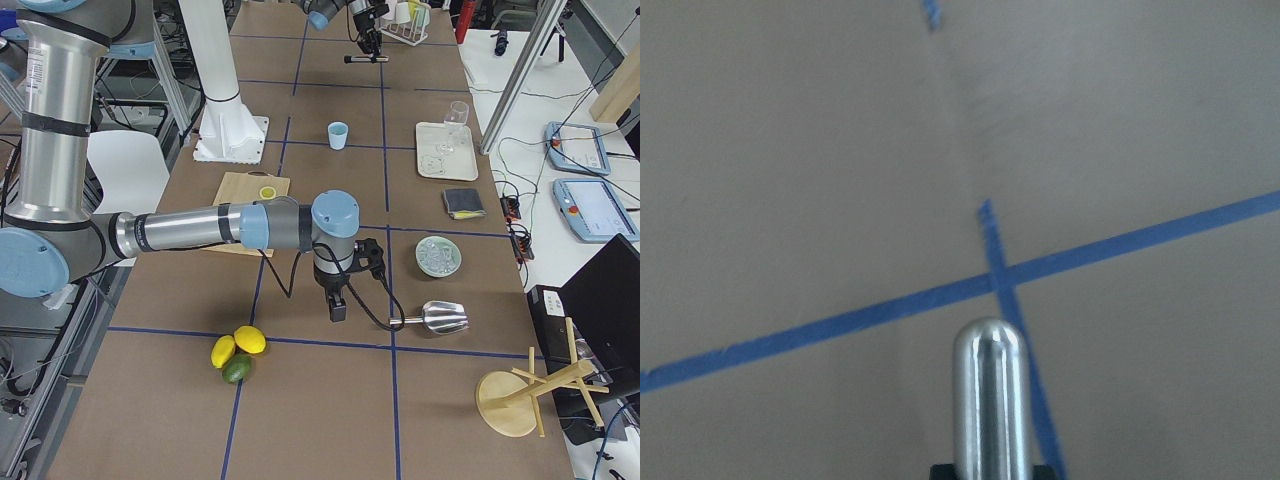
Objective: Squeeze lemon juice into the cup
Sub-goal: 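Lift the muddler with the left gripper and carry it over the cup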
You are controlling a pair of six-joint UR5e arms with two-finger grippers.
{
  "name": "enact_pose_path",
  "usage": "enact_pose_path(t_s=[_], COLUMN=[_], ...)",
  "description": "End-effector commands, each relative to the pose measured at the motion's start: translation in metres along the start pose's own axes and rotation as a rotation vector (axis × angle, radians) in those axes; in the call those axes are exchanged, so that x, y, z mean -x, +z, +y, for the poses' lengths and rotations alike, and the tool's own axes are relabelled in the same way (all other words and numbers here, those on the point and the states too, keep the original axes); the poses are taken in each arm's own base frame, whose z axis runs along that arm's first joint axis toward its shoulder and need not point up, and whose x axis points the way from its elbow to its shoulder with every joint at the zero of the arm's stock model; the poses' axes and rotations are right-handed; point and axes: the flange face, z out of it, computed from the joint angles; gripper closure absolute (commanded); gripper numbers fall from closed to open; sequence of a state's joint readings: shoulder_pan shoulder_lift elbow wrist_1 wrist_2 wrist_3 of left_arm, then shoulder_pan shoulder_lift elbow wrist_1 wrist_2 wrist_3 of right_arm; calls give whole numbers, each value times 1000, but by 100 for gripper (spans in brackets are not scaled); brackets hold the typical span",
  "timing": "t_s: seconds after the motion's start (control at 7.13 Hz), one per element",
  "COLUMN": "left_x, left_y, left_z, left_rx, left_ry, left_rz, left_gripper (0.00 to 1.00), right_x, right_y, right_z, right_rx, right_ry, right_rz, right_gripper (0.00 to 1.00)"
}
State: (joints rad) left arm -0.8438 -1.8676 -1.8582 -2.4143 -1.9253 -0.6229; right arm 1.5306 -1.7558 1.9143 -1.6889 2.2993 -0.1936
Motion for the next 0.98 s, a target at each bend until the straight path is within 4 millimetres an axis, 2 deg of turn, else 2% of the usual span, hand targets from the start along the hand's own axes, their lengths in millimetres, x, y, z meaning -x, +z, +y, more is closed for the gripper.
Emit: enact_pose_path(t_s=[0.0, 0.14, 0.28, 0.42, 0.56, 0.7, 0.84], left_x=[-42, -69, -97, -120, -128, -141, -164], left_y=[-2, 28, 53, 61, 64, 81, 96], left_z=[-18, -1, -20, -32, -13, 16, 28], left_rx=[-376, -490, -574, -665, -751, -799, -834], left_ry=[-9, -2, 10, 45, 43, 28, 78], left_rz=[188, 265, 296, 331, 387, 370, 309], left_gripper=[100, 100, 100, 100, 100, 100, 100], right_x=[-10, -33, -57, -76, -78, -79, -82], right_y=[0, 0, 2, -3, -2, -1, 3], right_z=[13, 23, 37, 52, 57, 58, 59], right_rx=[0, -6, -23, -39, -36, -31, -27], right_ry=[8, -33, -12, 46, 60, 67, 71], right_rz=[-3, -7, -47, -49, -43, -34, -37], right_gripper=[0, 0, 0, 0, 0, 0, 0])
